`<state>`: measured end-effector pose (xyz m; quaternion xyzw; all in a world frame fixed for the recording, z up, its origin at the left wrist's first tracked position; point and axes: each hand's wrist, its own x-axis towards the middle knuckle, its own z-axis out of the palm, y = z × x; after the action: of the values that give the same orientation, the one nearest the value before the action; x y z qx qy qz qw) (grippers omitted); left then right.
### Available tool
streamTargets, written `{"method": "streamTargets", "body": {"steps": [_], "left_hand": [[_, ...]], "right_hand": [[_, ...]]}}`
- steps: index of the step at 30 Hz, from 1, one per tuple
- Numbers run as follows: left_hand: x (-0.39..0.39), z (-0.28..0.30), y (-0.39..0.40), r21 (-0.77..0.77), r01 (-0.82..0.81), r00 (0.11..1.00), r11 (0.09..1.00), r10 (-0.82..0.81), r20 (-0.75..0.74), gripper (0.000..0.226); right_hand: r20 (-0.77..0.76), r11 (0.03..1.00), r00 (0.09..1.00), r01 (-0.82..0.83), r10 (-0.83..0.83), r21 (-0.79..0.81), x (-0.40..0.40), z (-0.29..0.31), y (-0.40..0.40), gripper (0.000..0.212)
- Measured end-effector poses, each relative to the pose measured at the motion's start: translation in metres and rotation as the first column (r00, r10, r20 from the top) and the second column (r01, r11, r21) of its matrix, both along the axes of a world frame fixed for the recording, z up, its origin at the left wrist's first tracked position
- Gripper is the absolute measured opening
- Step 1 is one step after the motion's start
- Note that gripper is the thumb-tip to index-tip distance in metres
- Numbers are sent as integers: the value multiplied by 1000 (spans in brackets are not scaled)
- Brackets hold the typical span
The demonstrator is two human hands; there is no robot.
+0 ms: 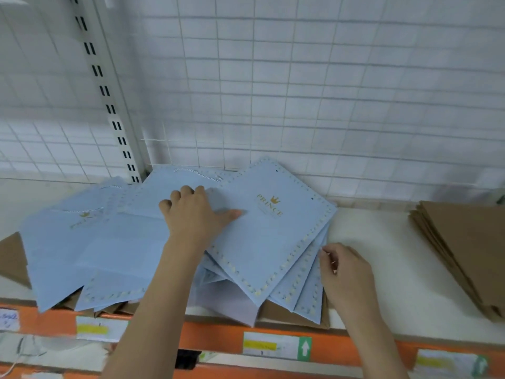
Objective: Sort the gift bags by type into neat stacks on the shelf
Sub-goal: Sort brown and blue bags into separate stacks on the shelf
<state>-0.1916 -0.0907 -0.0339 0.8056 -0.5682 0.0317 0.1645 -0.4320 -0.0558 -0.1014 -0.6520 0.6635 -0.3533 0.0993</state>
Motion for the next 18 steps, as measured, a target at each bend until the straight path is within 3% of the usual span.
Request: {"method": "streamTargets", "body": {"steps": [6, 13, 18], "left_hand": [[13, 6, 19, -7, -31, 957, 999, 28, -289, 88], [21, -1, 53, -9, -137, 914, 990, 123, -386, 76], [29, -8, 73, -71, -183, 876, 980, 130, -464, 69]], "right_hand": [[15, 1000, 1000, -12, 11, 28, 9, 5, -7, 13], [-83, 976, 997, 16, 3, 218, 14, 8, -24, 44], [88, 928, 996, -64, 34, 368, 15, 12, -28, 54]]}}
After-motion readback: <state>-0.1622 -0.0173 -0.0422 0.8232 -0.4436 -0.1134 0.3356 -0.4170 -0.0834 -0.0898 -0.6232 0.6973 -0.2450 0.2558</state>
